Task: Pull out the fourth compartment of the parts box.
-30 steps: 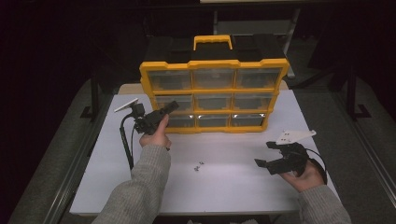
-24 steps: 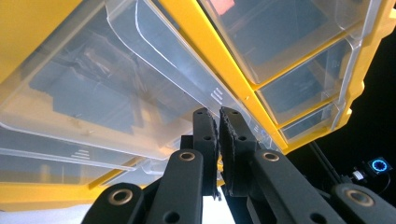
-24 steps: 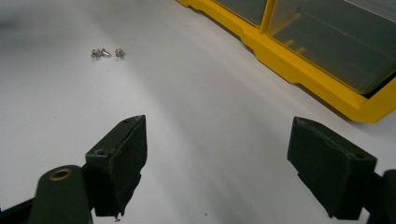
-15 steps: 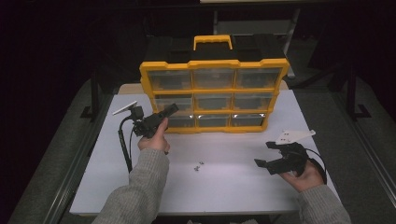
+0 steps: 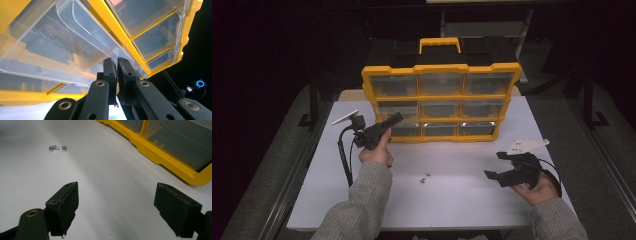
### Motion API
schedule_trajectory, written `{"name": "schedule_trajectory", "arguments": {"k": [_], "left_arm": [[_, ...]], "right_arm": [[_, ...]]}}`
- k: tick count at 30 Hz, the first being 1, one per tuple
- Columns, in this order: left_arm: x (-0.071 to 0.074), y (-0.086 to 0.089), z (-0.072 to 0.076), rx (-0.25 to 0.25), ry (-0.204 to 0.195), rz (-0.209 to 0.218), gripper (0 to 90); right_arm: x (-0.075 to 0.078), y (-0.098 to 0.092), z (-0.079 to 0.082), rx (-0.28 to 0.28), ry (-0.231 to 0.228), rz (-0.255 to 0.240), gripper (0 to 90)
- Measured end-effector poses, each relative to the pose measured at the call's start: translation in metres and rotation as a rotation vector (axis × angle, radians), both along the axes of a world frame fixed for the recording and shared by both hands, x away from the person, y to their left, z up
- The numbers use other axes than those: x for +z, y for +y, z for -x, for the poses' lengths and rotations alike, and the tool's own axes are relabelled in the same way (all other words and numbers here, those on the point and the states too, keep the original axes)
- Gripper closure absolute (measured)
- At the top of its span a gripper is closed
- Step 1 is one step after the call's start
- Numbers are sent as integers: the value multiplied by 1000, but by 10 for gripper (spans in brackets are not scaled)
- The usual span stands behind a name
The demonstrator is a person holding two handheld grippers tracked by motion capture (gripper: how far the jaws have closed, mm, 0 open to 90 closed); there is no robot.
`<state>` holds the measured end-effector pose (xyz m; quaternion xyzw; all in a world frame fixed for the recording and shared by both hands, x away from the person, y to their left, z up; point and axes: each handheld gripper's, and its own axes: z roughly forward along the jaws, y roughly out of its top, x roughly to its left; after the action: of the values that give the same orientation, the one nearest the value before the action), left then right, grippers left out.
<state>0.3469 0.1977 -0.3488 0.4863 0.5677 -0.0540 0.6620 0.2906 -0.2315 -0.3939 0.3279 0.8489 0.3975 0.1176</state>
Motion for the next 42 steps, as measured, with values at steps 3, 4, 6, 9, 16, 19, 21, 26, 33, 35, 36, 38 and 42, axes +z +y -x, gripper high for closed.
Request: {"name": "schedule_trajectory", "arguments": {"k": [3, 4, 6, 9, 16, 19, 21, 26, 33, 35, 36, 38, 42], "left_arm": [[0, 0, 1, -2, -1, -2, 853], [0, 0, 1, -3, 0, -5, 853], [1, 1, 2, -7, -3, -10, 853], [1, 1, 4, -9, -3, -16, 853], [1, 2, 7, -17, -9, -13, 853], [1, 2, 8, -18, -10, -18, 853], [1, 2, 9, -21, -11, -21, 853], [1, 2, 11, -21, -12, -19, 853], [0, 3, 14, -26, -11, -17, 853], [0, 3, 14, -30, -14, -20, 853], [0, 3, 14, -32, -19, -23, 853], [0, 4, 13, -41, -24, -37, 852], [3, 1, 15, -97, -30, -86, 837]], "right_arm": [[0, 0, 0, 1, -1, 0, 189], [0, 0, 0, 0, 1, 0, 189], [-1, 0, 0, -1, 3, -1, 189], [-1, 0, 0, 0, 4, -1, 189], [-1, 0, 0, 1, 4, 2, 189], [-1, 0, 0, 1, 4, 3, 189], [-1, 0, 0, 1, 4, 2, 189], [-1, 0, 0, 3, 6, 4, 188], [-1, 1, 0, 4, 9, 4, 187], [-2, 1, 0, 2, 13, 5, 186], [-2, 1, 0, -1, 19, 3, 186], [-2, 1, 0, 3, 17, 7, 186], [-3, 1, 0, 3, 19, 6, 185]]}}
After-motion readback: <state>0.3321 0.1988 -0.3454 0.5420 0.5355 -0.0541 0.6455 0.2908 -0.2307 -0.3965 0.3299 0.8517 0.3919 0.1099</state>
